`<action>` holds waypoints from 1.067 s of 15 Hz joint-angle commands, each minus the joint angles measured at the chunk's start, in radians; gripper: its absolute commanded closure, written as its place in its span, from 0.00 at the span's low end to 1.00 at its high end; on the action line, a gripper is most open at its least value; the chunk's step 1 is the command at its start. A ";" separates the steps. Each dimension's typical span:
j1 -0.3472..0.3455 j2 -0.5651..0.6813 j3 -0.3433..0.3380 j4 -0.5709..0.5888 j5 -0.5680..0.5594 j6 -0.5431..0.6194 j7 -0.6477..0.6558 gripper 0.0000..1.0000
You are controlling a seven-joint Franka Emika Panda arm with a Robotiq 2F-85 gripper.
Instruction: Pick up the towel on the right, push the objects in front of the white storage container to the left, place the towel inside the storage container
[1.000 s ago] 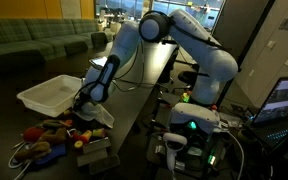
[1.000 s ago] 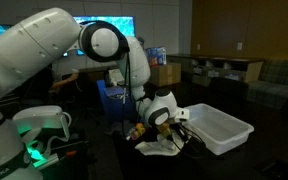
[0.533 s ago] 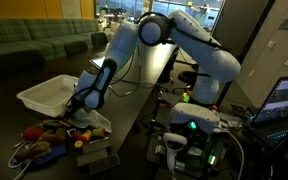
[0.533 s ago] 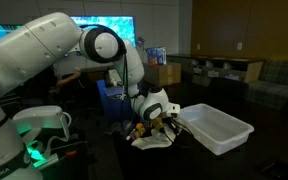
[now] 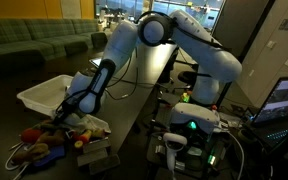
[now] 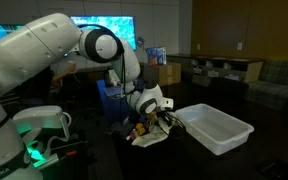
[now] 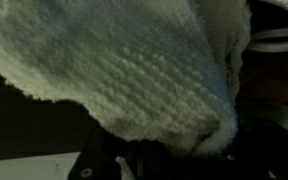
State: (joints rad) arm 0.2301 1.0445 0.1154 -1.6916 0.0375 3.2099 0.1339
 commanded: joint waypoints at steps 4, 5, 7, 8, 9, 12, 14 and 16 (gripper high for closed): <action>-0.078 -0.168 0.055 -0.171 -0.026 0.076 -0.082 0.97; -0.104 -0.214 0.067 -0.215 -0.036 0.084 -0.096 0.97; -0.172 -0.300 0.104 -0.291 -0.064 0.086 -0.128 0.97; -0.208 -0.336 0.124 -0.317 -0.077 0.082 -0.142 0.97; -0.249 -0.379 0.146 -0.354 -0.092 0.083 -0.156 0.97; -0.394 -0.461 0.247 -0.399 -0.137 0.060 -0.191 0.97; -0.475 -0.490 0.308 -0.401 -0.156 0.050 -0.209 0.97; -0.541 -0.505 0.361 -0.383 -0.175 0.037 -0.230 0.97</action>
State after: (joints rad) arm -0.2183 0.5906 0.3974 -2.0601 -0.1060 3.2663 -0.0632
